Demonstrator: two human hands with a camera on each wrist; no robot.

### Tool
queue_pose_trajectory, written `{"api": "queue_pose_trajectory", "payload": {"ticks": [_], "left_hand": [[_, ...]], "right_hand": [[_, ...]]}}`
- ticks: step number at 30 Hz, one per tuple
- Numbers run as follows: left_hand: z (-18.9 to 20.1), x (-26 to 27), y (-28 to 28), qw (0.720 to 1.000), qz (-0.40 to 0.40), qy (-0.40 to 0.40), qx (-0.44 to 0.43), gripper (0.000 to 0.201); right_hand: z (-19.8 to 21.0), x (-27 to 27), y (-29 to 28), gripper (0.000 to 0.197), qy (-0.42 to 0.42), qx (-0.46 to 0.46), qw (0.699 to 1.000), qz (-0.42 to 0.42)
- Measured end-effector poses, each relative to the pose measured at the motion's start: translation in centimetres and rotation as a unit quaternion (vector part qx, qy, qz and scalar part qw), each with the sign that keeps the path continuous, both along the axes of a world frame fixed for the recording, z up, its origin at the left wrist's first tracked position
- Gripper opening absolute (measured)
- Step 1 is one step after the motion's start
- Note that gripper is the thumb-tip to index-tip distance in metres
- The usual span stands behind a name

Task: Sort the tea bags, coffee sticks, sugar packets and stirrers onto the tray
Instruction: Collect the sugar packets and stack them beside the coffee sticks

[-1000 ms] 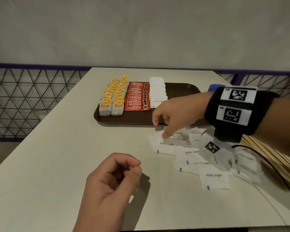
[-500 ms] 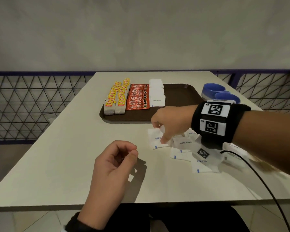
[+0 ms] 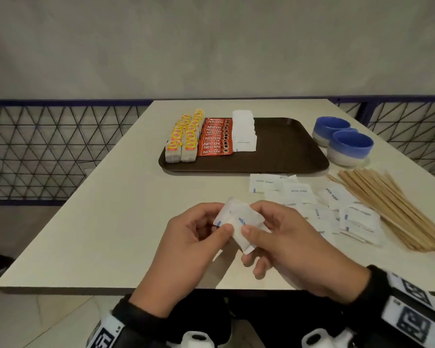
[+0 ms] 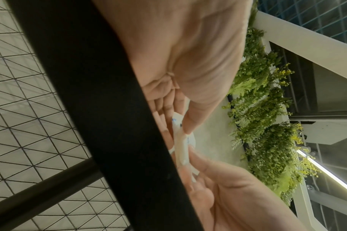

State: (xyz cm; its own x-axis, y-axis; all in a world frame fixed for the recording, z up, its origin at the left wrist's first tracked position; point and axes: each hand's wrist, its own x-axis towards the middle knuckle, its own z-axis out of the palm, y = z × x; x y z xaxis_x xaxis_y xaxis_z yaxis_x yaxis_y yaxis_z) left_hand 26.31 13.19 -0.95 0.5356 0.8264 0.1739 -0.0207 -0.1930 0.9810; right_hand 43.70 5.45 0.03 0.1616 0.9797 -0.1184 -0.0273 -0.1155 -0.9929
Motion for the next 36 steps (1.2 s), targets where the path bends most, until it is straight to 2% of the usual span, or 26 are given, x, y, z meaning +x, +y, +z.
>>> {"api": "queue_pose_trajectory", "payload": {"ticks": [3,6,9,14,19,22,36], "left_hand": [[-0.2,0.1,0.2,1.000,0.013,0.002,-0.004,0.022],[-0.3,0.1,0.3,1.000,0.025,-0.014,-0.013,0.020],[-0.3,0.0,0.3,0.999,0.030,-0.026,-0.015,0.017],[-0.1,-0.1,0.2,0.994,0.034,-0.070,-0.077,0.015],[-0.2,0.0,0.1,0.993,0.031,-0.072,-0.093,0.017],[-0.5,-0.1,0.2,0.995,0.021,-0.060,-0.074,0.022],[-0.2,-0.2,0.1,0.997,-0.002,-0.049,-0.058,0.019]], "right_hand": [[-1.2,-0.4,0.2,0.015,0.034,0.031,0.999,-0.029],[-1.2,-0.3,0.7,0.021,0.031,0.045,0.998,-0.035],[-1.4,-0.1,1.1,0.020,0.028,0.051,0.997,-0.054],[-2.1,0.0,0.9,0.022,0.023,0.069,0.994,-0.087],[-2.2,0.1,0.8,0.017,0.039,0.073,0.989,-0.120],[-2.6,-0.1,1.0,0.012,0.028,0.076,0.988,-0.135],[-2.4,-0.2,0.6,0.011,0.027,0.080,0.992,-0.090]]}}
